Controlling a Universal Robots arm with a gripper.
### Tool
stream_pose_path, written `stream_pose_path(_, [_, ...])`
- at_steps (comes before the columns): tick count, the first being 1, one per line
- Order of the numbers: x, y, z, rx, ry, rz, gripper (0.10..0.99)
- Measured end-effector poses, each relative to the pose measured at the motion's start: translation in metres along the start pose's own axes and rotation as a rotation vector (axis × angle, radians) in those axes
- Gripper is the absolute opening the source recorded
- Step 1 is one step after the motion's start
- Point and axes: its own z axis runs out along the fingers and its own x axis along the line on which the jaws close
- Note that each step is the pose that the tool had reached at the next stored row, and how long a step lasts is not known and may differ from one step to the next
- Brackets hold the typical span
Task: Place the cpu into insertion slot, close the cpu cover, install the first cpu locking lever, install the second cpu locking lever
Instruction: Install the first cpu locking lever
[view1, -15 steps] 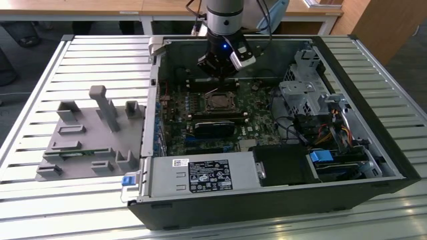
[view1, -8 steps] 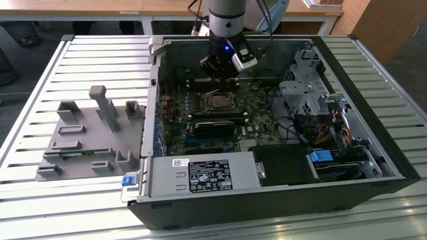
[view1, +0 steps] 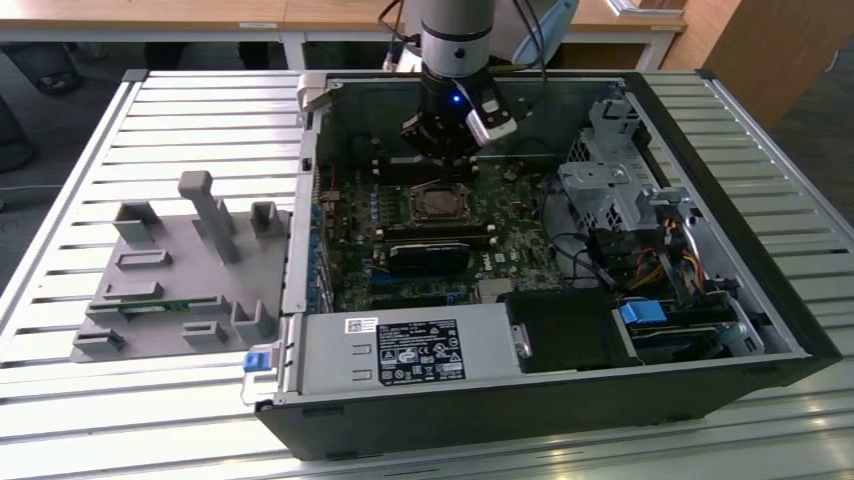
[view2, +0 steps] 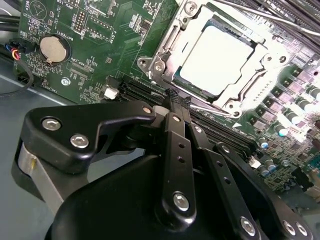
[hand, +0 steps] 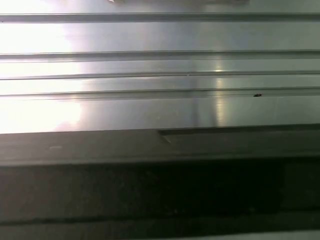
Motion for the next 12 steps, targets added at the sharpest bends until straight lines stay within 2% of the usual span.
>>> stream_pose_path(12, [-0.0018,0.0007,0.0089,0.002,-0.0001,0.000,0.106])
